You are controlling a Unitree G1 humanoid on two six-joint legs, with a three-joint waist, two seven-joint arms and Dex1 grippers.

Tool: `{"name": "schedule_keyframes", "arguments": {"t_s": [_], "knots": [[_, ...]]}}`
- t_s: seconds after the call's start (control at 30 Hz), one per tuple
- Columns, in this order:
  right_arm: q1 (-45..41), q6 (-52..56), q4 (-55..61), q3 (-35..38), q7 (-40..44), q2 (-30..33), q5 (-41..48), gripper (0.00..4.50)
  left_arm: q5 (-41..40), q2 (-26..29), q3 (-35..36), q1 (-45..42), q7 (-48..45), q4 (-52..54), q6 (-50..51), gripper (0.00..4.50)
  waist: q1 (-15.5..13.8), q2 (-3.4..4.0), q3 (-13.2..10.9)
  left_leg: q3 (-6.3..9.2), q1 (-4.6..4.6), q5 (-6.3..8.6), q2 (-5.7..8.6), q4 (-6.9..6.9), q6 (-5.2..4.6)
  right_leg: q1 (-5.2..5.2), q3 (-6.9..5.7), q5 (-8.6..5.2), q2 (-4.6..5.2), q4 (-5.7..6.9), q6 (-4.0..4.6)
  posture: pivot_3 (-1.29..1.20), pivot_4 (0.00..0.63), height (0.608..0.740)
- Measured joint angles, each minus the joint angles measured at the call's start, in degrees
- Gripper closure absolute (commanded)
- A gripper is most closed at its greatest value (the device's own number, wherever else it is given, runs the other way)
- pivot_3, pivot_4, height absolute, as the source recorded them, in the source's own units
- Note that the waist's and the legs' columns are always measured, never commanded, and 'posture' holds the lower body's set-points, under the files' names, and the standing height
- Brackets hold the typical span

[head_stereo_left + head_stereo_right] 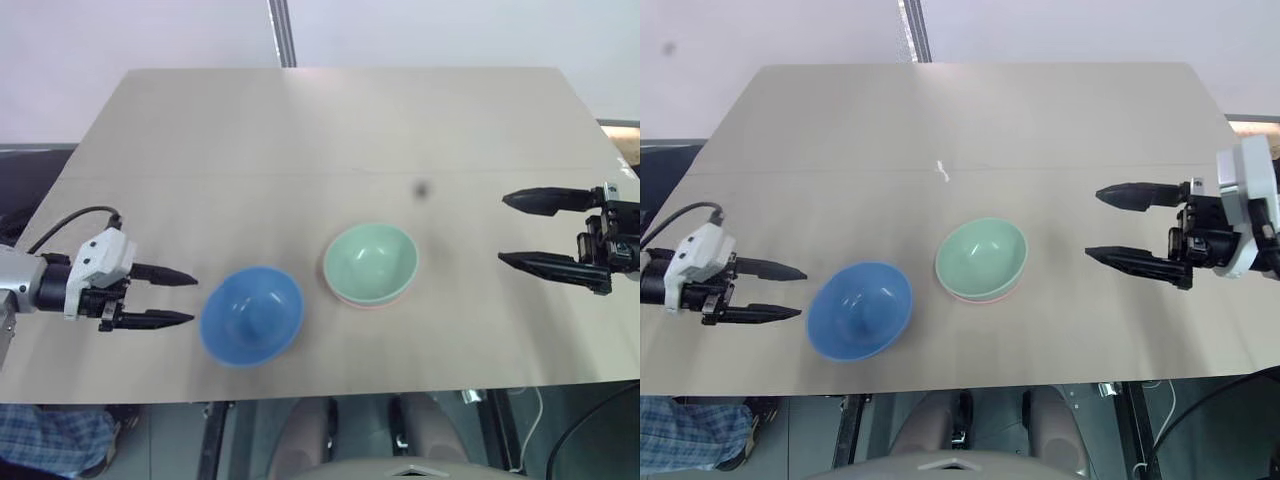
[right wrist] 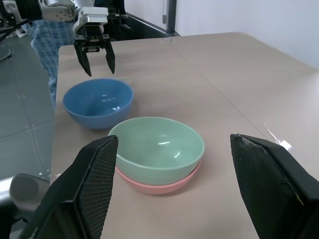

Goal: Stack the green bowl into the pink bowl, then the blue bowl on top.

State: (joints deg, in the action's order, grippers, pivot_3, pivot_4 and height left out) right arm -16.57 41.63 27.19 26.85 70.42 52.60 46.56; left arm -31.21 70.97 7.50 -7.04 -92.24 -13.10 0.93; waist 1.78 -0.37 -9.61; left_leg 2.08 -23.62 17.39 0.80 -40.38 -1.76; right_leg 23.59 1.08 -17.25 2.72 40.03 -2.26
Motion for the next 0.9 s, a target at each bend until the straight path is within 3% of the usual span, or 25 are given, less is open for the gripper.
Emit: {"name": "schedule_keyframes", "arguments": {"t_s": [0.17,0.47,0.9], "knots": [[0.0,-0.8,0.0,-1.2,-1.4,0.3,0.7,0.59,-0.1,0.1,-5.8,-4.8,0.0,-0.8,-2.3,1.49,0.0,0.00,0.0,-0.02,0.00,0.00,0.01,0.00,0.00,0.00,-0.01,0.00,-0.03,0.01,0.00,0.00,0.150,0.740],[0.5,-1.8,0.1,-1.3,-3.3,1.3,1.7,0.59,0.7,-1.0,-9.8,-9.5,0.0,-4.2,-2.7,1.49,0.2,0.00,0.0,-0.07,0.01,0.00,0.00,0.00,0.00,0.00,-0.14,0.00,-0.06,0.01,0.00,0.00,0.150,0.740],[0.9,-2.4,0.1,-1.8,-4.1,1.8,1.8,0.59,2.7,-5.7,-9.7,-9.1,0.3,-3.0,-0.3,1.49,0.2,0.00,0.0,-0.07,0.01,0.00,0.00,-0.01,0.00,0.00,-0.13,0.00,-0.06,0.00,0.00,0.00,0.150,0.740]]}}
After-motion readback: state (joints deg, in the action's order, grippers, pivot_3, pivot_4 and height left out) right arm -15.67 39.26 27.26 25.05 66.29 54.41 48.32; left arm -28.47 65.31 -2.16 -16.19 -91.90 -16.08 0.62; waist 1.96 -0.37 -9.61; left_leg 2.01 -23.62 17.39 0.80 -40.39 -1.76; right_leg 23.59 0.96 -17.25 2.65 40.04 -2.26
